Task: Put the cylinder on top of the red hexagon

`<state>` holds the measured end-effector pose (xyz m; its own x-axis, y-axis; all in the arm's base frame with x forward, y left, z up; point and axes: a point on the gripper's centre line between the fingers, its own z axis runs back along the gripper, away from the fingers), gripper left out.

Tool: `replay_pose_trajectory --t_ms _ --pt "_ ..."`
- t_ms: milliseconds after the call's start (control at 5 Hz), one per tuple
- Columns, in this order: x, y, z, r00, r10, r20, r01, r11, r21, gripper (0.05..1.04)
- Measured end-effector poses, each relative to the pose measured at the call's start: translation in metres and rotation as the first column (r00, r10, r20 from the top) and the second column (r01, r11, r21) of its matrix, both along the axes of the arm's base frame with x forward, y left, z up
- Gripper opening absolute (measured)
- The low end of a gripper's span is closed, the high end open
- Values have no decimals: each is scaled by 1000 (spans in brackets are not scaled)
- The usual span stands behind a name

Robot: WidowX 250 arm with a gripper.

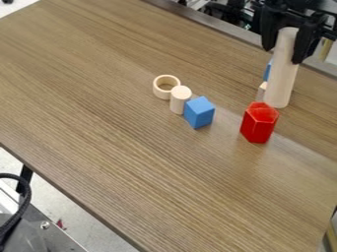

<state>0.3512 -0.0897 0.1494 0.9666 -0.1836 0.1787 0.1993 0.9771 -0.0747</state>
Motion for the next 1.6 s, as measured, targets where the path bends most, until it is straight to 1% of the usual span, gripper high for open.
replay_pose_trajectory --t_ms 200,400,800,1000,1200,1600 --pt "3 -1 -3 1000 -5 -20 5 1000 0 571" --pt "3 0 -7 999 -14 -31 14 1000 10 571" --pt "4 4 -10 999 -31 -19 32 999 43 571" --pt "3 5 -12 999 -36 -19 36 998 47 571" --pt "0 5 -19 998 -51 -27 52 997 60 571" --pt "-2 2 -21 998 -62 11 61 997 56 571"
